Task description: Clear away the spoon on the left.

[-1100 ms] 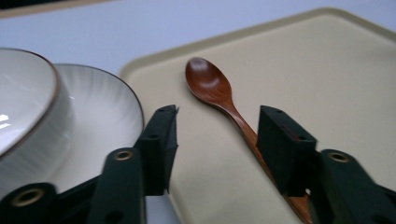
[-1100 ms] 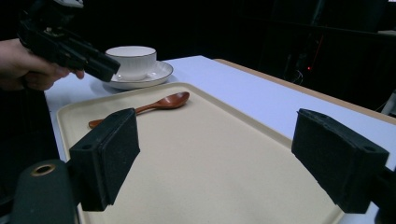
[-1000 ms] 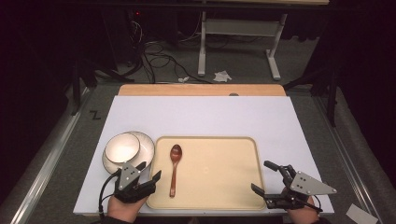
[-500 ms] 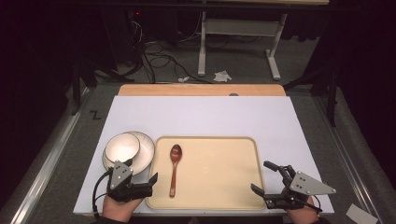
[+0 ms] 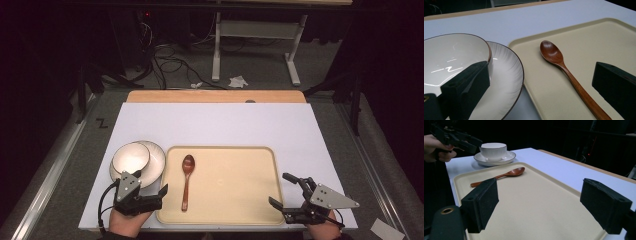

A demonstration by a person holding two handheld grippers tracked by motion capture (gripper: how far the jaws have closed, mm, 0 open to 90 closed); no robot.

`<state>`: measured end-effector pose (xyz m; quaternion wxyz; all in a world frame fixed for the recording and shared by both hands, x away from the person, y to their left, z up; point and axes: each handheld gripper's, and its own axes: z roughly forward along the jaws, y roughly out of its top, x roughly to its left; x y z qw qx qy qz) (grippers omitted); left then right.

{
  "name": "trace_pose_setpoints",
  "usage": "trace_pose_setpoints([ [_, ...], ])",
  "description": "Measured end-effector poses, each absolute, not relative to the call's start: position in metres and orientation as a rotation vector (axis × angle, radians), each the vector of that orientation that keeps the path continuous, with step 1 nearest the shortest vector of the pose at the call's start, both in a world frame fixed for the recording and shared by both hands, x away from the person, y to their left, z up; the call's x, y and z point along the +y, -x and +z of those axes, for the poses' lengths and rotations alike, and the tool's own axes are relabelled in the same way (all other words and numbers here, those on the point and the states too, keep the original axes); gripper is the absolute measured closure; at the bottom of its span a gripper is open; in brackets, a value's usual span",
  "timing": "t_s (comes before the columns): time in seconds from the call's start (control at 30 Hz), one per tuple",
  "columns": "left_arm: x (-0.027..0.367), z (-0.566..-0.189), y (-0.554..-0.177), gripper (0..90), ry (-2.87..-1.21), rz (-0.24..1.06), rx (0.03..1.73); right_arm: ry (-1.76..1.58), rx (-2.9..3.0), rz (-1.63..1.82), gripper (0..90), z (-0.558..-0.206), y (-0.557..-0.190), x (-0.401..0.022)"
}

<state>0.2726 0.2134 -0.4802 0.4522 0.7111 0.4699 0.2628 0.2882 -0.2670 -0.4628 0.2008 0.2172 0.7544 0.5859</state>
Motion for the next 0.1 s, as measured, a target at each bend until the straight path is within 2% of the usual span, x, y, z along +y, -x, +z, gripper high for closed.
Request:
trace_pose_setpoints([
  [0.1,0.2147,-0.4800,-0.2732,8.9,-1.761,0.649,1.158,-0.617,2.108,1.625,16.2,-0.4640,-0.2894,-0.2669],
])
